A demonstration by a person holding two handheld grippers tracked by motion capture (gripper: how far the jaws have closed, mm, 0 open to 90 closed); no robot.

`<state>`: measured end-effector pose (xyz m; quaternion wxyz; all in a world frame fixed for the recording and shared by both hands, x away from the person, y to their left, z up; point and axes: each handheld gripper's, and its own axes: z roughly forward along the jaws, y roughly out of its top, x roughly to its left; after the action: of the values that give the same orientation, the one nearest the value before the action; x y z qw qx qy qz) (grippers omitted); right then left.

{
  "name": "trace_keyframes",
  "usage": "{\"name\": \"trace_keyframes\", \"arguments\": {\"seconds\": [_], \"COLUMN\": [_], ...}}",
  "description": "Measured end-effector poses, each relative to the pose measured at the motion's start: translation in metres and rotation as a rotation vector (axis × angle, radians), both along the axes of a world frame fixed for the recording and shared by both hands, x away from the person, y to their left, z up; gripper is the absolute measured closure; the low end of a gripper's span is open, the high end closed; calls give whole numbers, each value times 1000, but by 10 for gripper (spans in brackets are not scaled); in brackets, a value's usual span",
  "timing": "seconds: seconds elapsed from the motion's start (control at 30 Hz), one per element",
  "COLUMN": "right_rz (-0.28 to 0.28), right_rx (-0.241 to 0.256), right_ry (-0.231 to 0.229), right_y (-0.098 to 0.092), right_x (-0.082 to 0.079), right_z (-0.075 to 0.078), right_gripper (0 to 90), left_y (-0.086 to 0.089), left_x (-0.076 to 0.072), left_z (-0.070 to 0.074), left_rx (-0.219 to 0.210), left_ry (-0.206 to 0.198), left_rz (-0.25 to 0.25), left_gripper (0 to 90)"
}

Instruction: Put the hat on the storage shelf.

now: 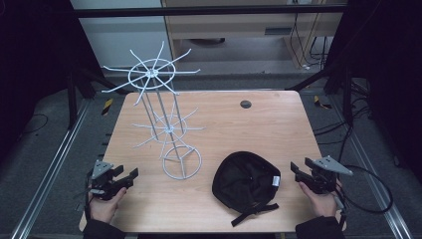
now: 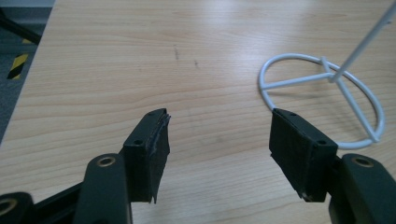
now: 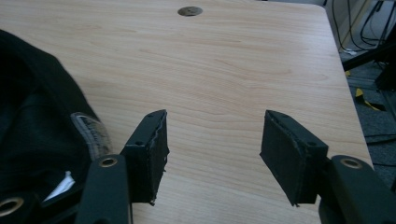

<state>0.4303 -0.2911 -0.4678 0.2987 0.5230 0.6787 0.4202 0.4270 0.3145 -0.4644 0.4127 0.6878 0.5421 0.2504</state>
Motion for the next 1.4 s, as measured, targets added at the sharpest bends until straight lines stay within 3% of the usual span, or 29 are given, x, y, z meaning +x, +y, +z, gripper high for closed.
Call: {"name": "trace_keyframes", "arguments": {"seconds": [0.1, 0.27, 0.5, 0.8, 1.07, 1.4], "right_rz": [32, 64, 108, 163, 214, 266], "right_rx": [-22, 1, -15, -40, -28, -47], "right_ry": [7, 10, 1, -9, -11, 15], "right_y": [4, 12, 21, 30, 38, 50], "right_x": [-3, -7, -10, -7, 0, 3], "right_z": [3, 10, 18, 24, 30, 28], "right_gripper": [440, 478, 493, 525, 569, 590], "left_y": [-9, -20, -35, -53, -71, -93], "left_x": [-4, -8, -13, -20, -26, -27], "left_z": [3, 5, 7, 10, 11, 12], "left_rx": [5, 24, 30, 37, 38, 50], "left_ry": [-15, -20, -33, -46, -46, -43], "left_rz": [-22, -61, -100, -167, -208, -261], "left_gripper": [388, 404, 432, 467, 508, 544]}}
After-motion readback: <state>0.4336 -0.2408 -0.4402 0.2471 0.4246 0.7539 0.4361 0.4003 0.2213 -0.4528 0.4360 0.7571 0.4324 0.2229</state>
